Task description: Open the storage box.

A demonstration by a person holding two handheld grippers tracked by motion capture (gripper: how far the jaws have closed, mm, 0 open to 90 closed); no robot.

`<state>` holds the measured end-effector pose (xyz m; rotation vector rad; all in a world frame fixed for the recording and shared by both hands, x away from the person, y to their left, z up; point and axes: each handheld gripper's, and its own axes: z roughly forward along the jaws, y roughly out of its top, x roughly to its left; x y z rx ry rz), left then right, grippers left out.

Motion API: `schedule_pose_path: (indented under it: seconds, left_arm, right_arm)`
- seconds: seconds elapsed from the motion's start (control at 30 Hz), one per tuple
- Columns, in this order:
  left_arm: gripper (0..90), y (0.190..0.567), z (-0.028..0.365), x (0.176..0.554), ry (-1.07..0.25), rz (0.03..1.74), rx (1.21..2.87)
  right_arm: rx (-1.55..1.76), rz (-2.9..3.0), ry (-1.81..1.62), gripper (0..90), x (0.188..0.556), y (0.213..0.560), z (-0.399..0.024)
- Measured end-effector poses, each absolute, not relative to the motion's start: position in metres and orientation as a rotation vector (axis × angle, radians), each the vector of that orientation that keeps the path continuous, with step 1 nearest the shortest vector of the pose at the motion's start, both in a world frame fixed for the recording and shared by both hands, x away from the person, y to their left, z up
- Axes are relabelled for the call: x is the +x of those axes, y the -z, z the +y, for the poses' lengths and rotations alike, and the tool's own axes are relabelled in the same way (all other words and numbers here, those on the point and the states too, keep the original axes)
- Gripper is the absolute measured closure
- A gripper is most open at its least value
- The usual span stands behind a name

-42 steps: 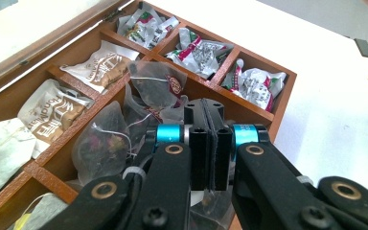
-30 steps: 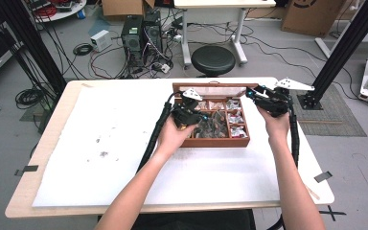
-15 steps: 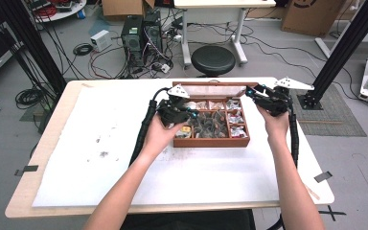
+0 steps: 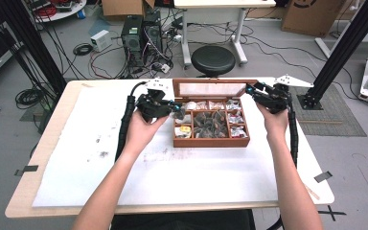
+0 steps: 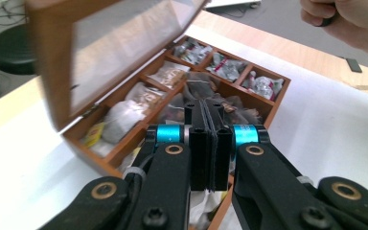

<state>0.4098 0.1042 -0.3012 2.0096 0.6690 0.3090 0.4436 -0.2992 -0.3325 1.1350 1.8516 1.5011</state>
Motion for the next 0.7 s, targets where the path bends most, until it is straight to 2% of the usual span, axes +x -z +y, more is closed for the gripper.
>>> schedule_pose_path:
  seconds: [0.7]
  left_arm:
    - [89.0, 0.292, 0.181, 0.419, -0.43, 0.827, 1.893]
  right_arm:
    - [1.141, 1.837, -1.506, 56.1, 0.45, 0.329, -0.298]
